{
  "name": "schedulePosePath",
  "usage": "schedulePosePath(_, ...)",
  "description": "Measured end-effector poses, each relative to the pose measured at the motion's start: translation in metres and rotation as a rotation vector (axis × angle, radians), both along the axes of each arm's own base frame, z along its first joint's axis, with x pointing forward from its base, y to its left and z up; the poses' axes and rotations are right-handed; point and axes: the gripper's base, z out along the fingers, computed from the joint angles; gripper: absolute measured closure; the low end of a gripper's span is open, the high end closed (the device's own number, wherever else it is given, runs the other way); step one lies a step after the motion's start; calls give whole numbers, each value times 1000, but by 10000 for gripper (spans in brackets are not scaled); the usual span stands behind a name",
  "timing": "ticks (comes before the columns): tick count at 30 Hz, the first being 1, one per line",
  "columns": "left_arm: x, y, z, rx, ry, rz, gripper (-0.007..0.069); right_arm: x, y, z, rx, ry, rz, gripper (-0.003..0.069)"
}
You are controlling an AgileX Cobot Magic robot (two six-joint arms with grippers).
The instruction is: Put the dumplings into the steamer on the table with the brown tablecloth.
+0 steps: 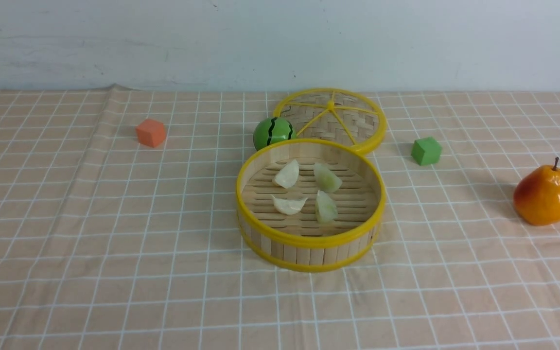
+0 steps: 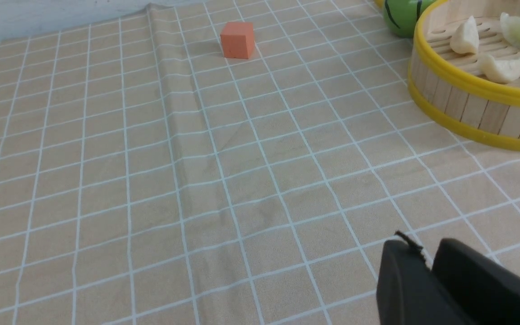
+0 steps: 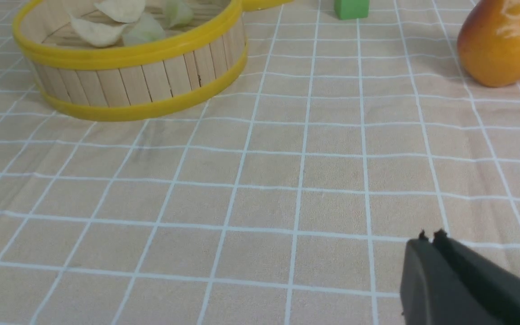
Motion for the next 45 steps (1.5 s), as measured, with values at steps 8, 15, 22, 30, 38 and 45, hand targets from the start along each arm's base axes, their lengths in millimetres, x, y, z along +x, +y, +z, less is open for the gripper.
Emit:
schedulePosePath(8,0,0,0,0,0,0,533,0,0,0,0,0,0,645)
schedulePosePath(15,-8,4,-15,-10,-28,-10,533,0,0,0,0,2,0,635)
schedulePosePath(22,-32,17,-19,-180,-232,71,533,0,0,0,2,3,0,627)
schedulePosePath(30,-24,16,-55,-261,-364,233,638,0,0,0,3,3,1,616)
schedulePosePath(38,-29,13,-91,-174,-10,241,638,0,0,0,4,3,1,605)
schedulePosePath(45,-30,12,-92,-162,16,225,638,0,0,0,4,3,1,594)
